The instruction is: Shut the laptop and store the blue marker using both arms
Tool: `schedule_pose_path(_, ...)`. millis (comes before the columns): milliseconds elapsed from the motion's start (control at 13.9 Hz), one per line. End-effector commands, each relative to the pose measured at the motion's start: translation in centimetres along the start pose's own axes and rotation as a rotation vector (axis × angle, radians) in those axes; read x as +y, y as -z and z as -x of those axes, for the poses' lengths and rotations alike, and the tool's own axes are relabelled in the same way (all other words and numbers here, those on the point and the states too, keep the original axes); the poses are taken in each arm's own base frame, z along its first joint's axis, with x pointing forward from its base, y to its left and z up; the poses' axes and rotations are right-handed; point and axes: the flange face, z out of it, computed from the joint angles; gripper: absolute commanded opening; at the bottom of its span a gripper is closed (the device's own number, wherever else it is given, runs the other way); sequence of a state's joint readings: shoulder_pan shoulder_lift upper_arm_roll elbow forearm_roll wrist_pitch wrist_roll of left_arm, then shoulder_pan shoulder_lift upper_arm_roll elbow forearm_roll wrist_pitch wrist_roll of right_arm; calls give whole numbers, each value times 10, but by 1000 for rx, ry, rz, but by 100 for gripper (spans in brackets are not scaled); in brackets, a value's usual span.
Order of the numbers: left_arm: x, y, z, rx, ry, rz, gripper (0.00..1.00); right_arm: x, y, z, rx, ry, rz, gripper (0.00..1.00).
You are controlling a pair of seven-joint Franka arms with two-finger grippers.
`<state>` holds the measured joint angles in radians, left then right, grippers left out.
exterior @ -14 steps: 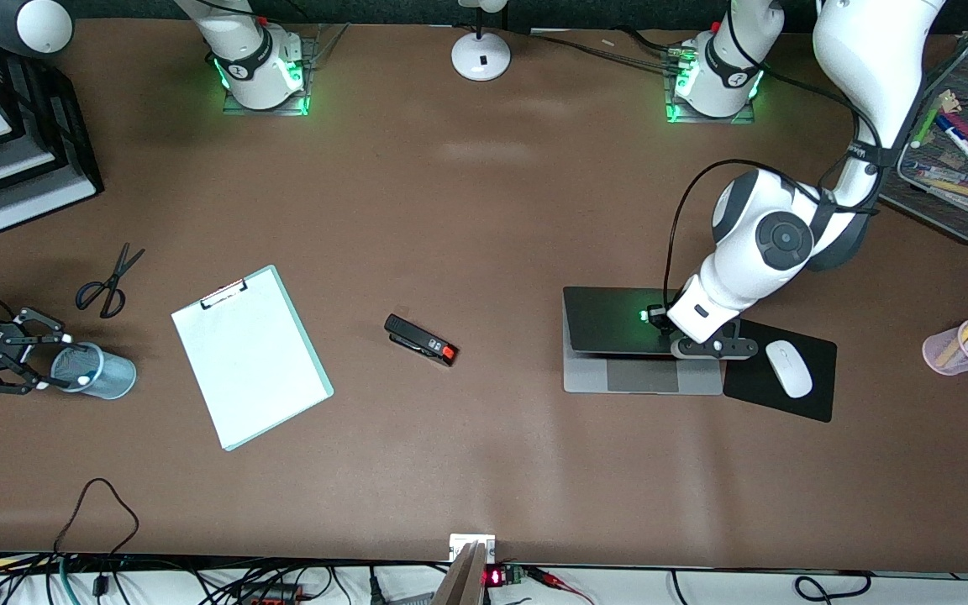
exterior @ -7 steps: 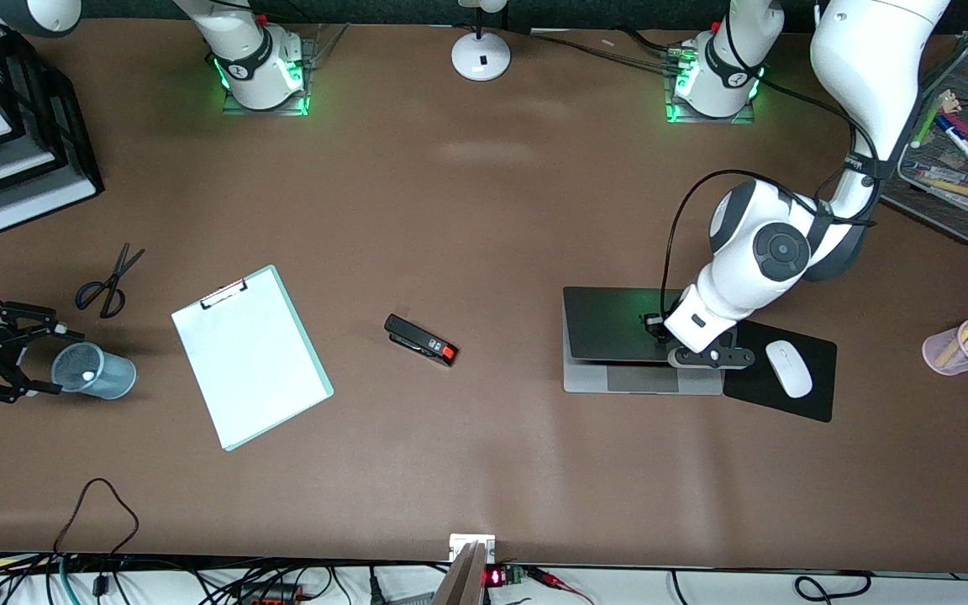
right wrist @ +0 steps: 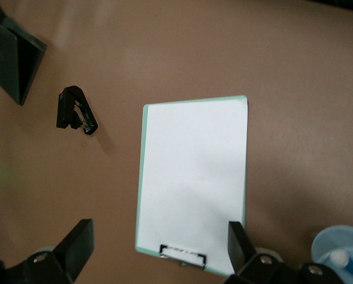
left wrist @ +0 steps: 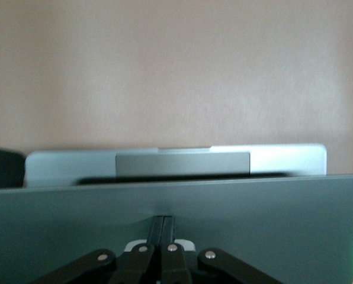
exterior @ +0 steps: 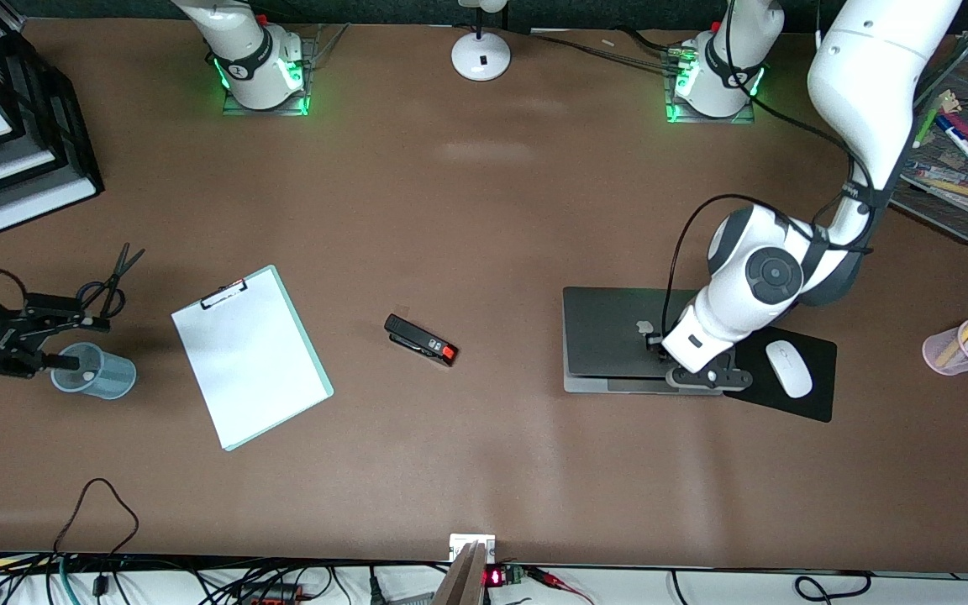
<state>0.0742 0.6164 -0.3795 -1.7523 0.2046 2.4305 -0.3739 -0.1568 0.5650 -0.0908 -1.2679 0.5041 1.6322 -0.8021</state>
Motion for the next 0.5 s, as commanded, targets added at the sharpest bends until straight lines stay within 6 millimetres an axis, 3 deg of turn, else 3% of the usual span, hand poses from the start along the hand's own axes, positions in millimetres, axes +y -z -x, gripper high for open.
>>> schedule_pose_path(0,6,-21,-15,25,4,12,0,-58,7,-2,-90,-145,97,100)
schedule_pose_path(215,15,-40,-10,26,-13,29,0,-96,9,-5,-147,-258,207,100)
schedule_pose_path(431,21,-46,-6,17,-23,29,0,-141,16,-11,-165,-310,317,100)
